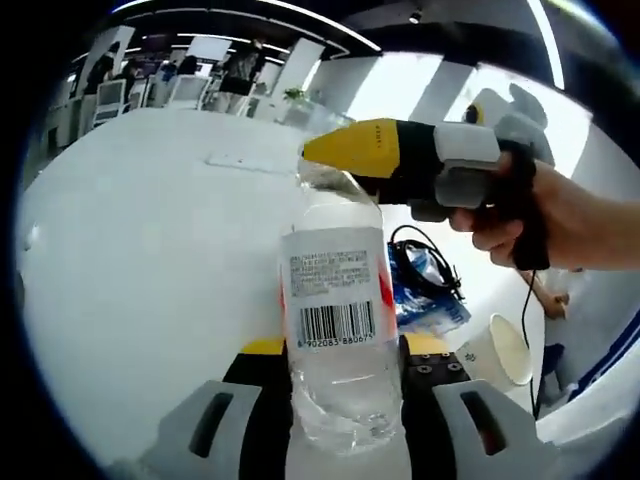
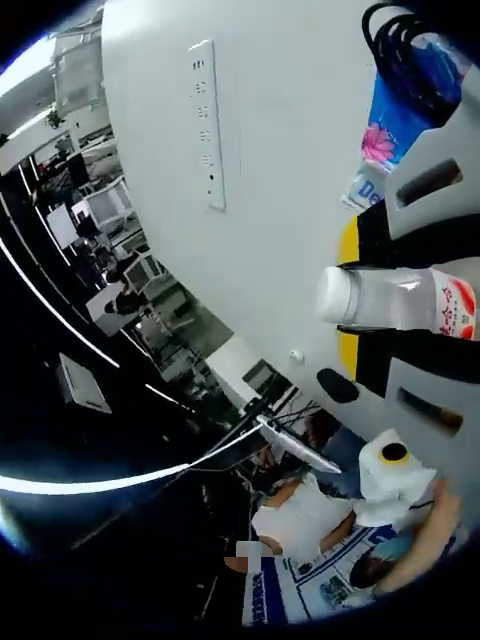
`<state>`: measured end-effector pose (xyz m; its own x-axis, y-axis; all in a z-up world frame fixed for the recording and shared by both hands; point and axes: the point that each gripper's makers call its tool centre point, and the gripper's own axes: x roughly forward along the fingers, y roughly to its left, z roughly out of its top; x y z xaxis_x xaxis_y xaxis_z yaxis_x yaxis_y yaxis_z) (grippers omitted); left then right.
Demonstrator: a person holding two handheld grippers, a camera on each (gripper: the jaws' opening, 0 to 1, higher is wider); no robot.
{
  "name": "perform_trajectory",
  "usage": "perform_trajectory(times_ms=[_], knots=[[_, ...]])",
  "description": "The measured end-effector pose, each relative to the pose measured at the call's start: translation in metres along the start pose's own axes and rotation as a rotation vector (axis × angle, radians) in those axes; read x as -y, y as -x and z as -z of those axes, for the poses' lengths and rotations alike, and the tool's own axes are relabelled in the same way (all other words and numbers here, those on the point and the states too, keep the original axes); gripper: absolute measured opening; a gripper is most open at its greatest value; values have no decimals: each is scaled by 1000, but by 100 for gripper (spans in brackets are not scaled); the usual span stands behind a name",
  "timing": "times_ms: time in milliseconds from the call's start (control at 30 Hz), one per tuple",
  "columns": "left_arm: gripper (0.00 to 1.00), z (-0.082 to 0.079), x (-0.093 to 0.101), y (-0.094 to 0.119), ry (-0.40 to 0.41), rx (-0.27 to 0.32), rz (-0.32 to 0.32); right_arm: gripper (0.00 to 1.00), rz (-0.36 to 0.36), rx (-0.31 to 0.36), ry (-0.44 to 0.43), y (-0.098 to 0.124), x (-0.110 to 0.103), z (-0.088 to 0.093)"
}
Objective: Arrange the tabletop items into an orderly group along one side of the table until the central work area is clear of visible clutter.
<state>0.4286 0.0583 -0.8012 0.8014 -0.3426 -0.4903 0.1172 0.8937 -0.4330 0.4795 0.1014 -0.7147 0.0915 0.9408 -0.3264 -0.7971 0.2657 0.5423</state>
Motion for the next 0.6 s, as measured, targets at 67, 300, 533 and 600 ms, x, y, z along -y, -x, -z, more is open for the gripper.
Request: perform_trajectory(times_ms=[67,300,533,600], knots=[[37,1,3,3,-40,-6,34,19,-51,13,62,4,-12,-3],[37,8,4,10,-181,-54,149,19,-282,7,367,13,-58,1],[37,21,9,16,-421,-167,243,20,-413,-30,480,23,-76,15],[37,23,9,16,-505,-199,259,20,-456,-47,542,27,-86,21]])
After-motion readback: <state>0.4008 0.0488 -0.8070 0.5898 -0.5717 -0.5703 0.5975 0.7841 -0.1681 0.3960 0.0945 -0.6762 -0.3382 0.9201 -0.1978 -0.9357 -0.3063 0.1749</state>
